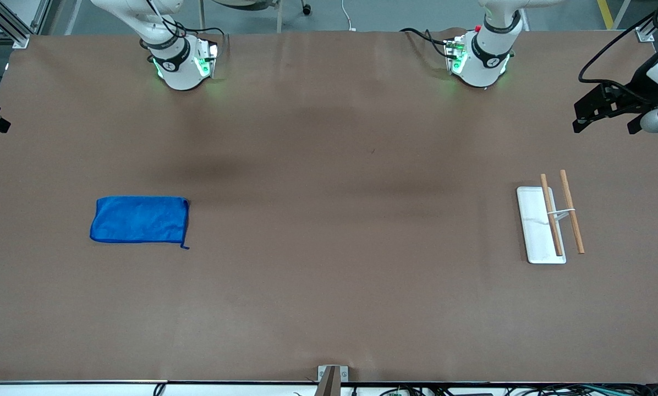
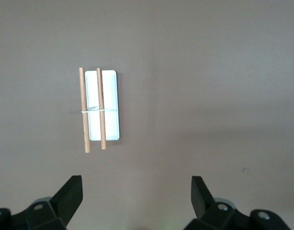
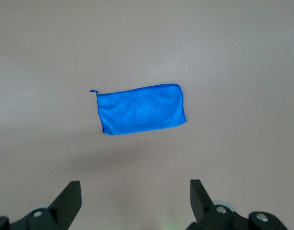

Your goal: Right arm passes towel to left arm to hang

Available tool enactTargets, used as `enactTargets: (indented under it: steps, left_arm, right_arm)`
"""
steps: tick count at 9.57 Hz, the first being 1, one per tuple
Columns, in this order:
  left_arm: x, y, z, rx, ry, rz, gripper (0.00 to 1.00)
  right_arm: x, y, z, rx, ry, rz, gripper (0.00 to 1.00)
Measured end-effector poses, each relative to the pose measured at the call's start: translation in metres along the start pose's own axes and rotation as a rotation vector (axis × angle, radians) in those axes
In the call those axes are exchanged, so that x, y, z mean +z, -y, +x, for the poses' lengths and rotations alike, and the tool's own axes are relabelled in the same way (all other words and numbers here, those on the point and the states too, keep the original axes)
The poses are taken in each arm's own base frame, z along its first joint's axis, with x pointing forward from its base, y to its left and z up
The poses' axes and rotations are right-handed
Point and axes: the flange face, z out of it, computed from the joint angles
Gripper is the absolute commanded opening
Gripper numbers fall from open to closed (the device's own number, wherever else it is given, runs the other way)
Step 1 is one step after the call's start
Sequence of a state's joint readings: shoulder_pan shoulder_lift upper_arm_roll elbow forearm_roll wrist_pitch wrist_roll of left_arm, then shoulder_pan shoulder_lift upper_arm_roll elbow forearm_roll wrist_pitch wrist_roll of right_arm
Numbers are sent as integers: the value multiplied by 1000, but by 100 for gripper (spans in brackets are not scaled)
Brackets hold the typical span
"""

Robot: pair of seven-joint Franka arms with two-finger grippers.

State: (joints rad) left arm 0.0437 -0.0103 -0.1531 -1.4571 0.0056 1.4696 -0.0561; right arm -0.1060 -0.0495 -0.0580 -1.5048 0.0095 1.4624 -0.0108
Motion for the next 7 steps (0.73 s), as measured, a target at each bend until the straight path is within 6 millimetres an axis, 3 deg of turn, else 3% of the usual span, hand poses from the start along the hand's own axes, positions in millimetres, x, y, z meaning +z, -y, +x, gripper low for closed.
enactTargets:
  steps: [5,7]
  left_arm:
    - [1,1,-4,-1,34,6,100]
    - [1,1,-5,-2,39,9,100]
  right_arm:
    - [6,0,3,-11,9,0,100]
    - [42,0,20,-81,77,0,100]
